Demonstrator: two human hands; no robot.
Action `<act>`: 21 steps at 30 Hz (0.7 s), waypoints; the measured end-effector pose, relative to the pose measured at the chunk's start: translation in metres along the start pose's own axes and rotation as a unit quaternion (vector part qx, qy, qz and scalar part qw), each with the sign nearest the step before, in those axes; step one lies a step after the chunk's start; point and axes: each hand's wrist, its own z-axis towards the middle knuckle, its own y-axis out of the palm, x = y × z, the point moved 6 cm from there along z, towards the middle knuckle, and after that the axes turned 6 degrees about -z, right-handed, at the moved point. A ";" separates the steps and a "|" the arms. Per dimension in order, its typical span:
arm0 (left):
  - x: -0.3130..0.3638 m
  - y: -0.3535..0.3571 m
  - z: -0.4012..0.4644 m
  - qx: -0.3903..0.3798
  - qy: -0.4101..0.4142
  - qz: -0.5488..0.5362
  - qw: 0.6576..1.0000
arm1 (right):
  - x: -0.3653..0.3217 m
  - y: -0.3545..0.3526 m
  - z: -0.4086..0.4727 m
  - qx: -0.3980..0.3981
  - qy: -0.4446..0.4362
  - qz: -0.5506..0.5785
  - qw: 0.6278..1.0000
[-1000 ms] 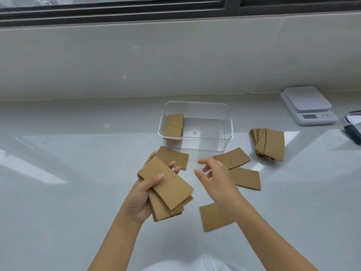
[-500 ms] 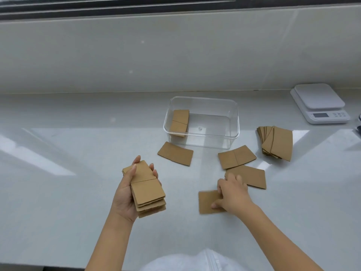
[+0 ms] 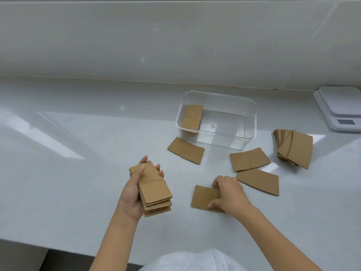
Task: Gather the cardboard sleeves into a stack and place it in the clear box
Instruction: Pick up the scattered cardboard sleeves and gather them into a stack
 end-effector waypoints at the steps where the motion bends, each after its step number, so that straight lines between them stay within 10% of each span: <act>1: 0.000 -0.002 0.001 0.004 0.001 -0.004 1.000 | -0.003 -0.001 0.001 -0.012 -0.005 0.001 1.000; 8: 0.008 -0.003 0.015 0.050 0.016 -0.001 0.999 | -0.039 -0.033 0.036 -0.002 -0.037 0.167 0.985; 21: 0.007 -0.007 0.056 0.089 0.005 0.036 0.995 | -0.074 -0.039 0.103 0.137 0.004 -0.003 0.991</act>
